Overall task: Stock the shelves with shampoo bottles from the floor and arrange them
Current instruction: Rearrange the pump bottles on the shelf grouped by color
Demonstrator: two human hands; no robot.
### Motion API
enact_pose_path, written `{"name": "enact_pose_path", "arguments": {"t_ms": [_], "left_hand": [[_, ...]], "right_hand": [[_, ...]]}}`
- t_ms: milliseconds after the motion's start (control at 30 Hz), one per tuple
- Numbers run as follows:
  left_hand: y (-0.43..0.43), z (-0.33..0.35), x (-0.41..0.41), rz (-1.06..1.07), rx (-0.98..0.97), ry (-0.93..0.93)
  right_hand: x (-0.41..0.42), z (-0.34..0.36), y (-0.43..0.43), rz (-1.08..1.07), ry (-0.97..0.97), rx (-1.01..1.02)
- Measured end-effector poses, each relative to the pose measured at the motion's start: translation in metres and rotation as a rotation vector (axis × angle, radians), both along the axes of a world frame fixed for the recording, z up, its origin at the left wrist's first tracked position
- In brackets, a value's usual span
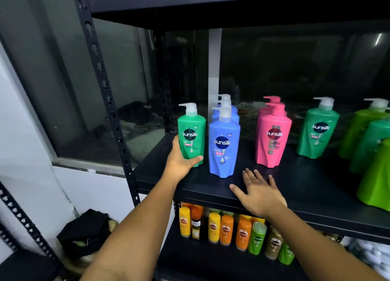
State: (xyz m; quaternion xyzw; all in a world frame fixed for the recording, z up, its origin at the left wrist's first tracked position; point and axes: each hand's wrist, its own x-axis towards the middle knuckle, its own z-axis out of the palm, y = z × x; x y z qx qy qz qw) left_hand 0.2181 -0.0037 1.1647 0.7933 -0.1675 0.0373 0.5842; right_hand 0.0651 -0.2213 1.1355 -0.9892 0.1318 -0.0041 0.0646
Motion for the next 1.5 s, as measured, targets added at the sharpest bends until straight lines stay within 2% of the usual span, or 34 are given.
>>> {"name": "enact_pose_path", "arguments": {"t_ms": [400,767,933,1100,1300,1500], "left_hand": [[0.019,-0.001,-0.007,0.081,0.04,-0.021],[0.03,-0.008,-0.092,-0.008,0.026,-0.059],[-0.014,-0.011,-0.127,-0.14,0.041,-0.096],[-0.085,-0.012,-0.147,-0.269,0.038,-0.104],[-0.16,-0.017,-0.152,-0.286,0.062,-0.134],[-0.217,-0.019,-0.145,-0.315,0.125,-0.18]], "right_hand": [[0.0,0.002,-0.001,0.011,-0.025,-0.008],[-0.02,0.002,-0.01,0.11,-0.057,0.042],[-0.054,0.0,-0.035,0.118,-0.078,0.079],[-0.09,-0.002,-0.075,-0.018,-0.063,0.063],[-0.12,-0.003,-0.118,-0.182,-0.029,0.058],[-0.123,0.003,-0.142,-0.195,0.007,0.093]]}}
